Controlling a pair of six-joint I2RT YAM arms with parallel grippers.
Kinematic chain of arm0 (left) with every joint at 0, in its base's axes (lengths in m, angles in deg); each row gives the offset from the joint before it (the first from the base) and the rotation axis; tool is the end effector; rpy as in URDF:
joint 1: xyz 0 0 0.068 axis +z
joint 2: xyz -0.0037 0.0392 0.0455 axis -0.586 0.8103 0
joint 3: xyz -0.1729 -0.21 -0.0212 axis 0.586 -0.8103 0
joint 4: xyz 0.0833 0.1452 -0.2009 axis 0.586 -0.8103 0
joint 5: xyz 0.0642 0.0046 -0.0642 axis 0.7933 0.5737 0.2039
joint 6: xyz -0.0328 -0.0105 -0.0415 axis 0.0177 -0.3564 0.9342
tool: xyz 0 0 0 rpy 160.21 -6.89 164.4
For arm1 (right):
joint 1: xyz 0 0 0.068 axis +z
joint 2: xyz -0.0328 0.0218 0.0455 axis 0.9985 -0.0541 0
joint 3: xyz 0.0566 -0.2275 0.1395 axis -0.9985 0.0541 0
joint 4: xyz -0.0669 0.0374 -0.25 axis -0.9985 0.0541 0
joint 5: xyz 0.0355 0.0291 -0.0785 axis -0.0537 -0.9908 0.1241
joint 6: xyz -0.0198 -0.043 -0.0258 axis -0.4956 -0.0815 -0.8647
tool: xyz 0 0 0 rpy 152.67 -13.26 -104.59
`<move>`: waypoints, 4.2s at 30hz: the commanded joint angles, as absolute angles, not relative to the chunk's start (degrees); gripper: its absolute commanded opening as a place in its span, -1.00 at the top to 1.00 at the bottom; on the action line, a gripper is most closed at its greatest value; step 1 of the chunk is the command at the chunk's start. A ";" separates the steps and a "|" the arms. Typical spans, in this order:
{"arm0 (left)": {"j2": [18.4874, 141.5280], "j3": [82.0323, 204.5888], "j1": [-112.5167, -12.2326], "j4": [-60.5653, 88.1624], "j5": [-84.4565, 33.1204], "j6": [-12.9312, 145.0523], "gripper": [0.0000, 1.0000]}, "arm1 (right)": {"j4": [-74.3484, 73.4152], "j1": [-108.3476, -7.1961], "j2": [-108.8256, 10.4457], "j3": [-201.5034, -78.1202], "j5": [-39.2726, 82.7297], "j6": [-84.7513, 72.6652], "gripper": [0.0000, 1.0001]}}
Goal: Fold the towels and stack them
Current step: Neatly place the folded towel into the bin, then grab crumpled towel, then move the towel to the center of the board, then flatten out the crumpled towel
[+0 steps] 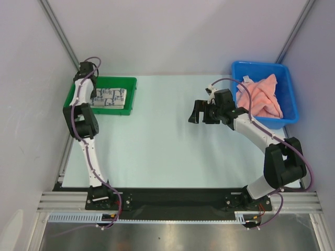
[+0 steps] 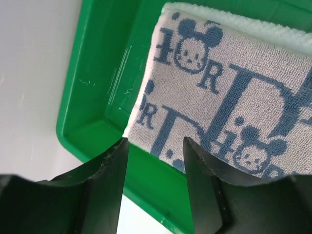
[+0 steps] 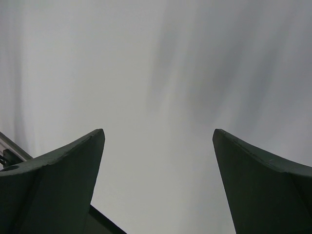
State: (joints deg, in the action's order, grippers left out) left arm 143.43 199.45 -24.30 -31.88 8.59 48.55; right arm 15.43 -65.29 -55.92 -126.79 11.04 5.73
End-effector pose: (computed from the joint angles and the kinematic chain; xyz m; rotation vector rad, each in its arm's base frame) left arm 0.5187 0.1223 0.2157 -0.3104 2.4931 0.6952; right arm 0.3099 0.1348 0.2555 -0.2327 2.3514 0.7203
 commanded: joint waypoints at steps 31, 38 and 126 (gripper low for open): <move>92.14 155.78 -80.96 -22.40 -13.63 63.88 -0.99 | 45.59 -103.15 -95.54 -188.97 38.42 4.71 -0.81; 91.70 156.05 -80.61 -23.11 -16.17 63.88 -0.99 | 39.65 -104.04 -94.68 -185.38 36.76 2.54 0.57; 146.28 188.56 -63.65 -21.35 -23.12 78.21 0.55 | 7.30 -70.37 -65.84 -120.17 47.48 40.66 -0.10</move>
